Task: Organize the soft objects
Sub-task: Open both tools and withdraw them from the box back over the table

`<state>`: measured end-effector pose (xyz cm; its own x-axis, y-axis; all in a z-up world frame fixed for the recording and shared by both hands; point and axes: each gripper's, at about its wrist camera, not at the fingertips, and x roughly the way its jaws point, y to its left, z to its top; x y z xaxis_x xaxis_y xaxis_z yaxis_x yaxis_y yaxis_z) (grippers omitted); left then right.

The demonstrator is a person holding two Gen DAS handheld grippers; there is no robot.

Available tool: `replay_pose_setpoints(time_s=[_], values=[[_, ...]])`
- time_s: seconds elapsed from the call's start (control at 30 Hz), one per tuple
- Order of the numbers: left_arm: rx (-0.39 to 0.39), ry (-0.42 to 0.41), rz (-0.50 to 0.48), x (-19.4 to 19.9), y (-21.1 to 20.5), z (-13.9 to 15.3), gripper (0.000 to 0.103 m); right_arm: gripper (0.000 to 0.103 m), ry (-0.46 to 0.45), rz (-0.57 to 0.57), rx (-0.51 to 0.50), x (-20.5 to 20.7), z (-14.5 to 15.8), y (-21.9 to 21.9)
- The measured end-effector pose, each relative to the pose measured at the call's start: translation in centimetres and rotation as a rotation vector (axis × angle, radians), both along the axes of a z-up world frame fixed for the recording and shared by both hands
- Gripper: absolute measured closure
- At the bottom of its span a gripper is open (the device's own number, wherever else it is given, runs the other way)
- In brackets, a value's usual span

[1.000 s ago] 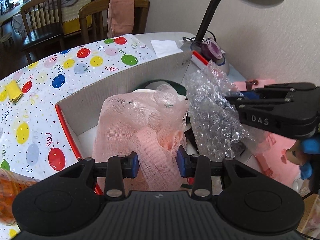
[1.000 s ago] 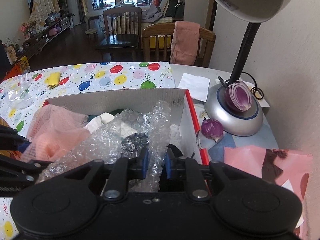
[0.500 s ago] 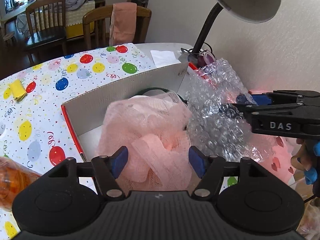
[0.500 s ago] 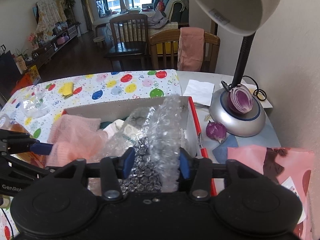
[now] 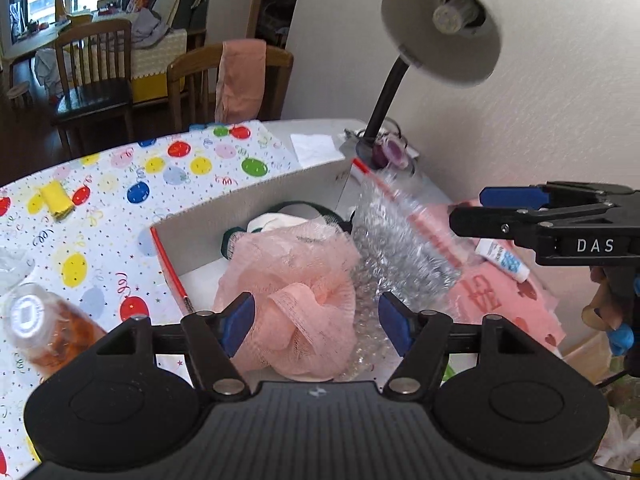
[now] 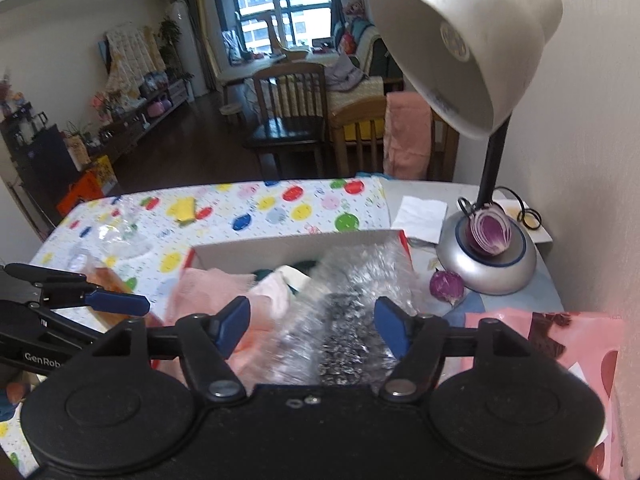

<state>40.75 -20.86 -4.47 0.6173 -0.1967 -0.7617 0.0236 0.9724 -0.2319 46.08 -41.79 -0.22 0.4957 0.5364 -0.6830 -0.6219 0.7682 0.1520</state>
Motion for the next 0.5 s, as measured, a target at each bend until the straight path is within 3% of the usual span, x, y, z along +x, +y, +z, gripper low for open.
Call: replay_pose_setpoints(time_s=[0.23,0.5], values=[[-0.038,-0.052,0.023,-3.2,1.3,3.2,0.035,0.027,-0.017,0.073,0.040,-2.6,2.5,0.6],[-0.054,-0.100,0.072,-7.3,4.7,6.0,0.034,0.022,-0.022,0.189,0.062,-5.9,4.4,4.6]])
